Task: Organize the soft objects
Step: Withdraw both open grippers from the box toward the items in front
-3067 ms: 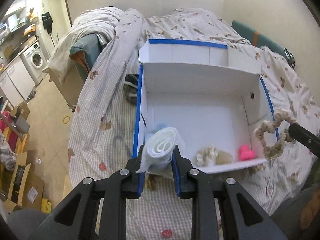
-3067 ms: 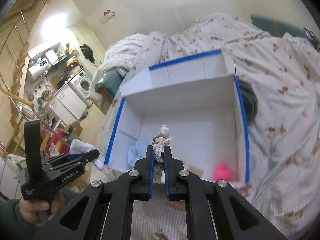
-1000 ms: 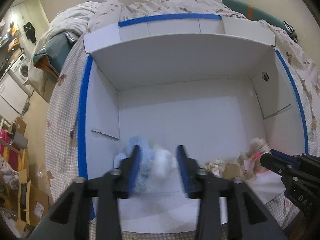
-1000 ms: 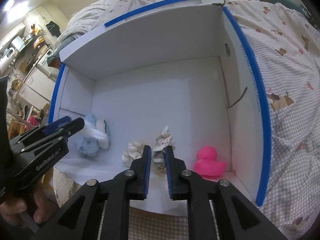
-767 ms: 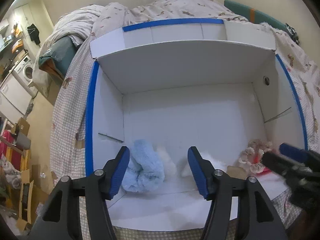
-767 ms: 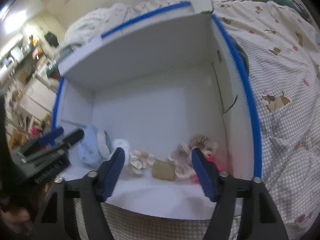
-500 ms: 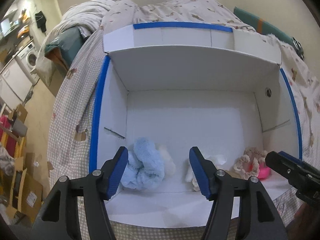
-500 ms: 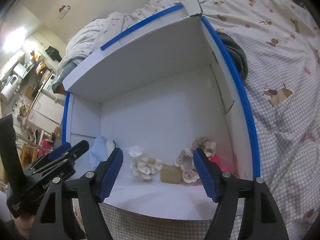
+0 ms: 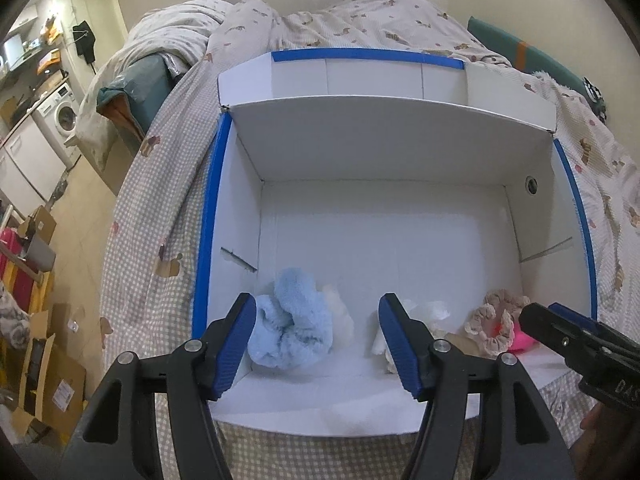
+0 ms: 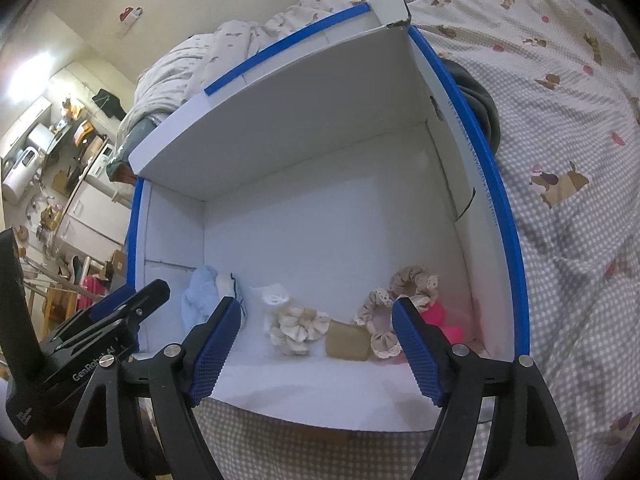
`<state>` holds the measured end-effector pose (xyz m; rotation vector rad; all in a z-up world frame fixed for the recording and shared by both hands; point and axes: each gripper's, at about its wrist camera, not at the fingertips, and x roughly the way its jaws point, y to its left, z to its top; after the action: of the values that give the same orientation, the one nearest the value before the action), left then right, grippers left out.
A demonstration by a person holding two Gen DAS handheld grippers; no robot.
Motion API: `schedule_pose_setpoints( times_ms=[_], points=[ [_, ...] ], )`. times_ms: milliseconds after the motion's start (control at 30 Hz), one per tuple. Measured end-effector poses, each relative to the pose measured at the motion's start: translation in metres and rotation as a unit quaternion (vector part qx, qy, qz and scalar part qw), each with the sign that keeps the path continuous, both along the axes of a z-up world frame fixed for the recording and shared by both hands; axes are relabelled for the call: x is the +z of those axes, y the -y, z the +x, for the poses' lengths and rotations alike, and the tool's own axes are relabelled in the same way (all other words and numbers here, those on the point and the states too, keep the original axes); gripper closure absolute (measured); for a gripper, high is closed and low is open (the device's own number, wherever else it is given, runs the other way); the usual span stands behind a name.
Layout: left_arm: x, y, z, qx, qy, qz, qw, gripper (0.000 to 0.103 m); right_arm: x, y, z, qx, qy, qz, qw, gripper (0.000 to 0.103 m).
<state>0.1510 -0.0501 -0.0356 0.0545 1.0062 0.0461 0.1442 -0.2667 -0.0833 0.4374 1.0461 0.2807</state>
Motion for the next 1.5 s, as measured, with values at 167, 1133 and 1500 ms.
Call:
schedule_pose_setpoints(
  times_ms=[167,1133,1500],
  points=[
    [0.010,-0.007,-0.014,0.004,0.000,-0.012,0.9999,0.042,0.007,-0.002,-0.011,0.005,0.010,0.002,1.000,0.021],
    [-0.032,-0.057,-0.081,0.062,-0.068,-0.038,0.9950,0.042,-0.031,-0.027,-0.067,0.031,-0.056,-0.036,0.997,0.021],
    [-0.035,-0.060,-0.081,0.069,-0.082,-0.059,0.9924,0.042,-0.095,-0.055,-0.042,0.079,-0.156,-0.052,0.983,0.044]
  ],
)
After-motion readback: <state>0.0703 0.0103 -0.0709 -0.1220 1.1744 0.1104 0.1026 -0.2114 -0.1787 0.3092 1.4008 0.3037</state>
